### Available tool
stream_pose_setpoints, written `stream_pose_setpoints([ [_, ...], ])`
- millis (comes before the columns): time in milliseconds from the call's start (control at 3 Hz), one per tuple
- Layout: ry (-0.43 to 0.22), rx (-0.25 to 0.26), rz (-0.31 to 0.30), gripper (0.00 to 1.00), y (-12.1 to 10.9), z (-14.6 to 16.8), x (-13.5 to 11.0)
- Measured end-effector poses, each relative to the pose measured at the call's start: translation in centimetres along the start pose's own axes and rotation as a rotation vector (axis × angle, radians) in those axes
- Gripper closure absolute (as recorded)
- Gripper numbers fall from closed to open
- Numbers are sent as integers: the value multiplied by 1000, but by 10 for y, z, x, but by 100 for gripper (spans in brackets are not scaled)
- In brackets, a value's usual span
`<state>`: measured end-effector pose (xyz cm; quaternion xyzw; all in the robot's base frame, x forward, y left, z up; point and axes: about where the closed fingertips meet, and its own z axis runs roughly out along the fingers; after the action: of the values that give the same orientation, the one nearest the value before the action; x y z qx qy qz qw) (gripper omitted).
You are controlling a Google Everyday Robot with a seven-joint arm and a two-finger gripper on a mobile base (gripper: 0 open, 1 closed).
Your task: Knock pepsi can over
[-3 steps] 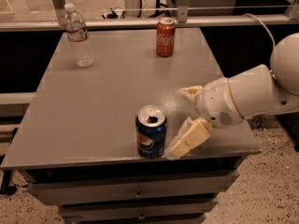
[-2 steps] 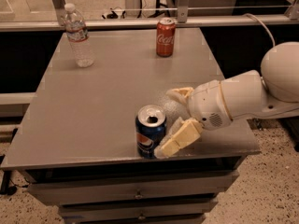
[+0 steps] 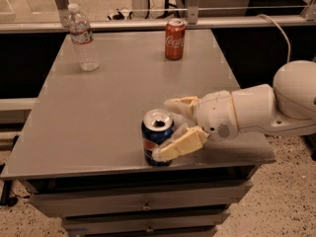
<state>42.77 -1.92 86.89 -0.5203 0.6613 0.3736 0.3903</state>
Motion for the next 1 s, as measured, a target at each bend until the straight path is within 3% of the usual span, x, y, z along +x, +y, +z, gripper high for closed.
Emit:
stream_pose_setpoints([
  [667, -49, 1, 12, 64, -2, -2, 1],
  [1000, -34, 33, -16, 88, -20, -11, -3],
])
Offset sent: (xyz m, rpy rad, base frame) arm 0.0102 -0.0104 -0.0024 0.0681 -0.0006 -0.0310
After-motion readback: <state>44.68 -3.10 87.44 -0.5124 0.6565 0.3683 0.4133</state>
